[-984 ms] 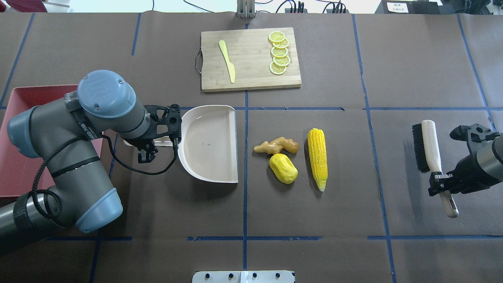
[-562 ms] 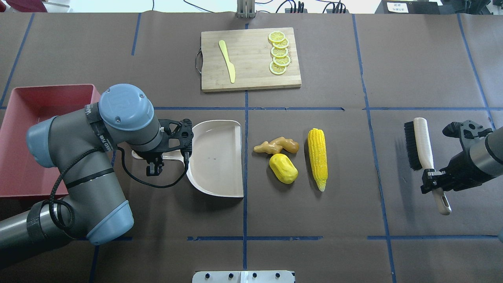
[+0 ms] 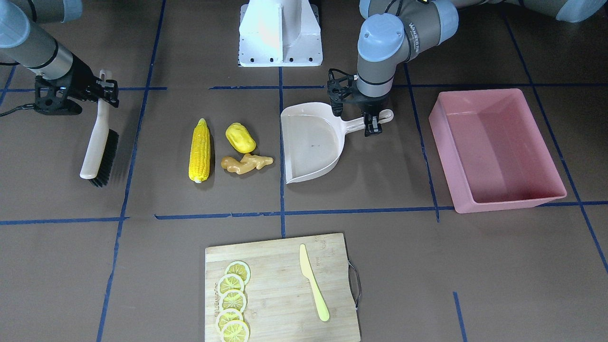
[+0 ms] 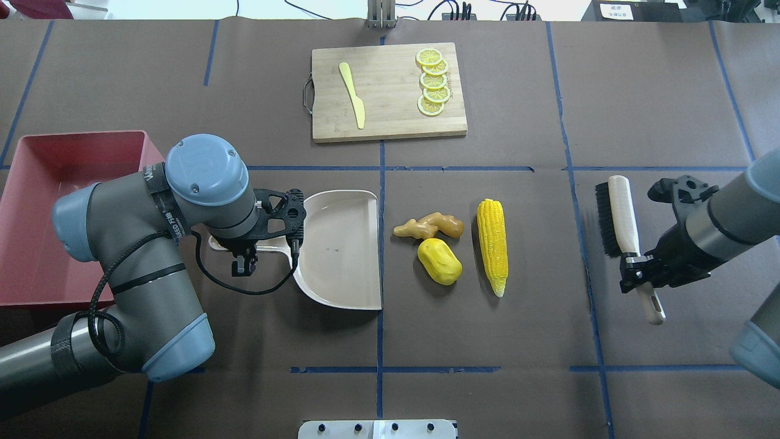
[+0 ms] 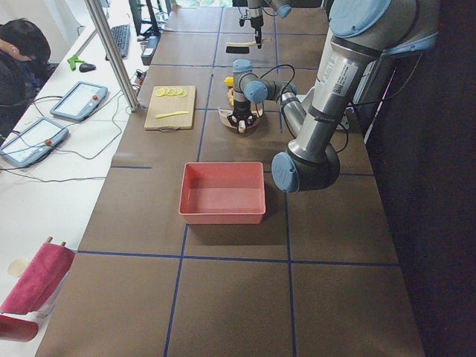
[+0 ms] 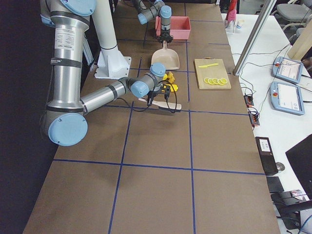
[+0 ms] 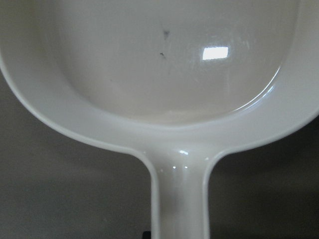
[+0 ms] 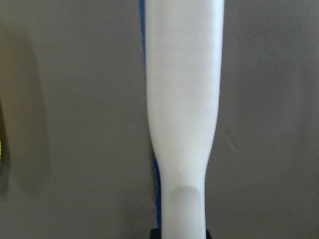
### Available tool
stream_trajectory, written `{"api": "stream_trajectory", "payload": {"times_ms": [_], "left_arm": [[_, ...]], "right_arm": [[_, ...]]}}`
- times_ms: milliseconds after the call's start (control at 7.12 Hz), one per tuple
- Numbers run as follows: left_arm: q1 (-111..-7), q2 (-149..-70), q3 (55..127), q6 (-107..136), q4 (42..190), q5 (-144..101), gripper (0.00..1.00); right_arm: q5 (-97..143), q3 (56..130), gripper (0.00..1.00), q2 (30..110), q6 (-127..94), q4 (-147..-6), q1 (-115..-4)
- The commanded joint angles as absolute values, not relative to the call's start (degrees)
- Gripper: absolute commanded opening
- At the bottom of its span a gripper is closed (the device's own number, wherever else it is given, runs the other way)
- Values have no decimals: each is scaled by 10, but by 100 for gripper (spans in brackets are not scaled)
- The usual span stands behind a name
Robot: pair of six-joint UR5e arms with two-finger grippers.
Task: Sweep and dump trash into bin
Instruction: 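Lift the brush with the right gripper while the left gripper tilts the dustpan down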
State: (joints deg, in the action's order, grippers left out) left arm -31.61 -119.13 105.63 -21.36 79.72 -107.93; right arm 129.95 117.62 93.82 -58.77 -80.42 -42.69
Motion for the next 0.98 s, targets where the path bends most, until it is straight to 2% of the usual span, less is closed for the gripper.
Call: {"api": "stream_trajectory", "payload": {"times_ms": [0, 843], "left_arm": [[-316, -1195, 1049, -215, 798, -1078, 0], [-316, -1195, 1044, -214, 798, -1075, 0]], "right_arm": [[1295, 1191, 0, 907, -588, -855, -397], [1181, 1191, 0, 768, -580, -1046, -314]]}}
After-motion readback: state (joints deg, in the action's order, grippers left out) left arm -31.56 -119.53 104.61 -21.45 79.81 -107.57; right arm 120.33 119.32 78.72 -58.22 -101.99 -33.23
